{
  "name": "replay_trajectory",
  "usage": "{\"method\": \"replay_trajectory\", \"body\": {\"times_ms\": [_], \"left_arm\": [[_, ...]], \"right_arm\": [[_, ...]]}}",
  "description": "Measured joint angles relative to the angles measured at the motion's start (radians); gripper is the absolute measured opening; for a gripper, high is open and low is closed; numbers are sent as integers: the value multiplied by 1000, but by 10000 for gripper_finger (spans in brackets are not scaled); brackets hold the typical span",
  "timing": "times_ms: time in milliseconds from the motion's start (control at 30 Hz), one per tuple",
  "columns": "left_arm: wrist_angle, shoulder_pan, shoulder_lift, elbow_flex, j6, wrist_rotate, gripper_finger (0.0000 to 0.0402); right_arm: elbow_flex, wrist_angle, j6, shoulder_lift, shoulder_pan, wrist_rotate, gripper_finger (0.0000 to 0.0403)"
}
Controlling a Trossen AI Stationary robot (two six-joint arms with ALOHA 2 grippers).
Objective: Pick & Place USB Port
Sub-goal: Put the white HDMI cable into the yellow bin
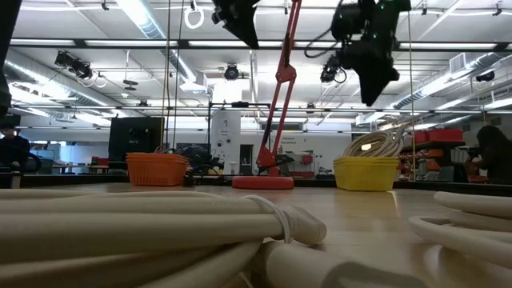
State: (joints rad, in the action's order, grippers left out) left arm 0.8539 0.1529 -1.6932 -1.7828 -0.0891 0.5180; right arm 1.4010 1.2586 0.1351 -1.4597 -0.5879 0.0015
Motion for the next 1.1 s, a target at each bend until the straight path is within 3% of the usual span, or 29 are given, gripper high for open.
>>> {"method": "replay_trajectory", "body": {"times_ms": [333, 633, 833, 1100], "left_arm": [[184, 6, 0, 0, 47, -68, 57], [213, -34, 36, -1, 50, -64, 57], [204, -51, 76, -1, 18, -40, 57], [206, -52, 86, 0, 17, -51, 57]], "right_arm": [[-41, -82, 205, 4, 417, -47, 121], [-352, -414, 624, 42, 772, -107, 121], [-493, -492, 901, 47, 951, -98, 121], [-656, -856, 1204, 46, 1090, -137, 121]]}}
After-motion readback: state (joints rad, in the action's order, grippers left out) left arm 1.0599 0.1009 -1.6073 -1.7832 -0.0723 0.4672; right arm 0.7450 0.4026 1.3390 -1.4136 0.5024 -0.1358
